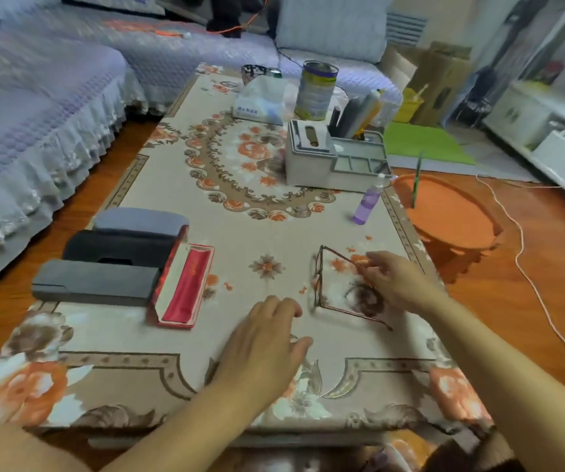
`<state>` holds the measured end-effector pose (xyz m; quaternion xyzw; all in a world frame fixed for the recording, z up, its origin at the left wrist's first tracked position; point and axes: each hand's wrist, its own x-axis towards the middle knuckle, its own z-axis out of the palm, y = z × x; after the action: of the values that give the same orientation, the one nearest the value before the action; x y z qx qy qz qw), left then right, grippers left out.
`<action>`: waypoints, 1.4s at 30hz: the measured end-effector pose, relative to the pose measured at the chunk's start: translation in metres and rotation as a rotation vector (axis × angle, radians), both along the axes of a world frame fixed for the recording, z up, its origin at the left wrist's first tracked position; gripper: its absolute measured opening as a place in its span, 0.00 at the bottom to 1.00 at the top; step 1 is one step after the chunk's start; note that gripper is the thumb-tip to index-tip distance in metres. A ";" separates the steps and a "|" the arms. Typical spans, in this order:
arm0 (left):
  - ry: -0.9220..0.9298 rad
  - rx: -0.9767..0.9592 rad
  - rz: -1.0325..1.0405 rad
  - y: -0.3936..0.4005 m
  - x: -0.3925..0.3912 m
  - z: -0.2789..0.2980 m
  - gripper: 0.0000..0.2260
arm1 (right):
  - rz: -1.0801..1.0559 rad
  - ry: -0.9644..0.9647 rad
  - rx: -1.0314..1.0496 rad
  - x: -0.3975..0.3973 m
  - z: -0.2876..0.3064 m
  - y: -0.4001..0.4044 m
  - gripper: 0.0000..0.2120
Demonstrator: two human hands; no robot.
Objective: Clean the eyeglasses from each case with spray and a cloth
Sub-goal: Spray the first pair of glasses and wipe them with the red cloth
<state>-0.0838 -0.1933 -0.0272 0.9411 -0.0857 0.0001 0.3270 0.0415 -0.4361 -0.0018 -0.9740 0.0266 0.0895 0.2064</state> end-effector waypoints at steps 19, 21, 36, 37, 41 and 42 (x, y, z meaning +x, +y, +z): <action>0.632 -1.058 0.455 -0.015 0.043 -0.012 0.08 | 0.323 -0.137 0.071 -0.030 -0.003 0.069 0.07; 0.678 -1.151 0.473 -0.015 0.041 -0.013 0.07 | 0.310 -0.163 0.046 -0.036 -0.008 0.073 0.07; 0.506 -1.342 0.470 -0.004 0.028 0.020 0.05 | 0.320 -0.472 -0.011 -0.083 -0.011 0.103 0.10; 0.486 -1.253 0.438 -0.001 0.025 0.021 0.05 | 0.320 -0.449 -0.045 -0.084 -0.006 0.106 0.10; 0.342 -0.977 0.387 0.008 0.016 0.023 0.06 | 0.409 -0.367 -0.182 -0.093 0.013 0.112 0.11; 0.313 -0.935 0.381 0.010 0.015 0.024 0.05 | 0.443 -0.367 -0.210 -0.094 0.015 0.112 0.11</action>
<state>-0.0689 -0.1832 -0.0028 0.6824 0.1459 -0.0428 0.7150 -0.0523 -0.3238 0.0135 -0.9720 -0.2152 -0.0482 0.0815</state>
